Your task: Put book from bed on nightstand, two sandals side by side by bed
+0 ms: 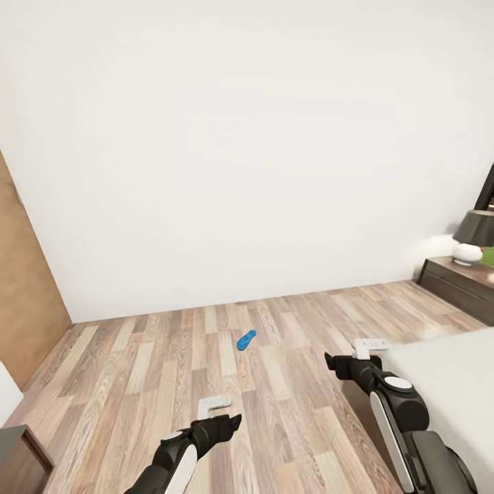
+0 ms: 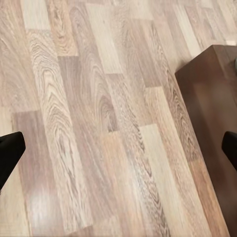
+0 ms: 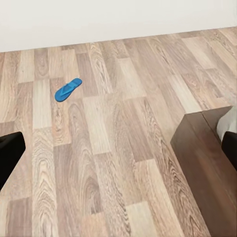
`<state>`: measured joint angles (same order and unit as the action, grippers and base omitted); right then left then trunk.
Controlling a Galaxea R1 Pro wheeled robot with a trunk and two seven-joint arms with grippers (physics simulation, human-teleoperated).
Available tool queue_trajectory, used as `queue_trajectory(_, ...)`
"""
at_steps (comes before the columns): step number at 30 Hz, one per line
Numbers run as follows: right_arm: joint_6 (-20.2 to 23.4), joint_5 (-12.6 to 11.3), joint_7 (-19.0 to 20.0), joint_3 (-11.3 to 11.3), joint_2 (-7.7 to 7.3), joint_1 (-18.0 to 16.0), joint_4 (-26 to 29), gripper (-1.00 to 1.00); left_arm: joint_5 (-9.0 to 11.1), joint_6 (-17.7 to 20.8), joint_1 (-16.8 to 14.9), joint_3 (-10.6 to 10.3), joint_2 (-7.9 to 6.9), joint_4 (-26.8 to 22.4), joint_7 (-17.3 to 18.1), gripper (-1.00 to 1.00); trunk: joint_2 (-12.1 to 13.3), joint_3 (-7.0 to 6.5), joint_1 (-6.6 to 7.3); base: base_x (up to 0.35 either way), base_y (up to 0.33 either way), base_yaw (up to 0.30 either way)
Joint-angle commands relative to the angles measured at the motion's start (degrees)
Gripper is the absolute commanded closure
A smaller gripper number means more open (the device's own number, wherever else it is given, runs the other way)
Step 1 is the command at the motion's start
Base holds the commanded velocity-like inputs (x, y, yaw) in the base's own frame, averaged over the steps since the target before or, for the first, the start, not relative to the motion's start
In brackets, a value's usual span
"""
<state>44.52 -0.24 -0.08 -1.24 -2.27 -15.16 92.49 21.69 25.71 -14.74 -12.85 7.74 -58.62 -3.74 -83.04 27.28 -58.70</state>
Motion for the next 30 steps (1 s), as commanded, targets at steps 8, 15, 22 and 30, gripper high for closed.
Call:
queue_trajectory(8,0.2,0.0,0.0,0.1,0.04,0.0,0.1,-1.00,0.6,0.2,-0.2,0.0,0.00,0.4,-0.4,-1.00,0.0,0.07,-0.03,0.315,0.000,0.000)
queue_trajectory(15,0.3,0.0,0.0,0.1,0.13,0.0,0.1,-1.00,0.6,0.2,-0.3,0.0,0.00,0.8,-0.4,-1.00,0.0,0.07,-0.03,0.315,0.016,0.000)
queue_trajectory(22,3.2,0.0,0.0,0.3,0.46,-0.7,0.1,-1.00,0.8,0.7,-4.5,0.3,-0.18,3.9,-0.5,-1.00,0.0,0.07,-0.03,0.313,0.109,-0.055)
queue_trajectory(30,8.7,-0.2,-0.1,0.4,0.94,-4.0,0.1,-1.00,1.4,-2.0,-16.3,0.9,-0.38,21.3,-0.5,-1.00,0.0,0.07,-0.03,0.287,0.197,-0.245)
